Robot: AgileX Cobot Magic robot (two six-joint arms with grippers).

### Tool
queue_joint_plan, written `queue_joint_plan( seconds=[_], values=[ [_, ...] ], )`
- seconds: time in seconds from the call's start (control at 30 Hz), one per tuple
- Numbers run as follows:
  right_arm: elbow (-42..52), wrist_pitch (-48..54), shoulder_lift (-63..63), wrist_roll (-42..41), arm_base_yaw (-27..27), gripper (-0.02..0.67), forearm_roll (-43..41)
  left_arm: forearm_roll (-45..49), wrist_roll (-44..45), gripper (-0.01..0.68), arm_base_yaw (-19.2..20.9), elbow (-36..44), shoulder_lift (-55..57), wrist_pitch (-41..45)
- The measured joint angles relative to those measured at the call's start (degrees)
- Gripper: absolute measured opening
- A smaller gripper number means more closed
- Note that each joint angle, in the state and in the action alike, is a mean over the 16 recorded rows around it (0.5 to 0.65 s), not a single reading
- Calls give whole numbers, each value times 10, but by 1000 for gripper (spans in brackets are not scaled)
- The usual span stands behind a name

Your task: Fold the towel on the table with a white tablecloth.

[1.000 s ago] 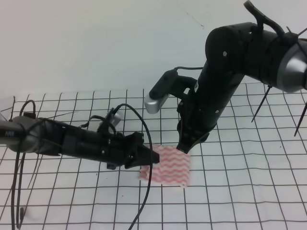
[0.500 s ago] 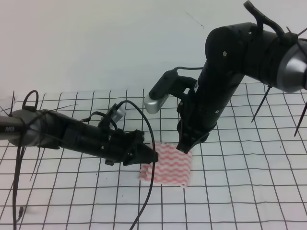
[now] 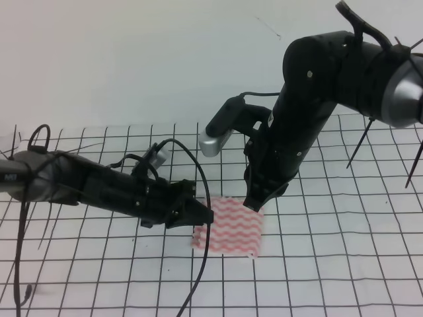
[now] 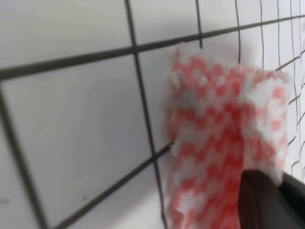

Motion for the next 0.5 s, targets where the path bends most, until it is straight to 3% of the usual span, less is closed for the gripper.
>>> queue_joint_plan(
  seconds=[0.5],
  values=[
    [0,-1,2,0,0,55,-5,17,0,-1,13,0,0,-8]
  ],
)
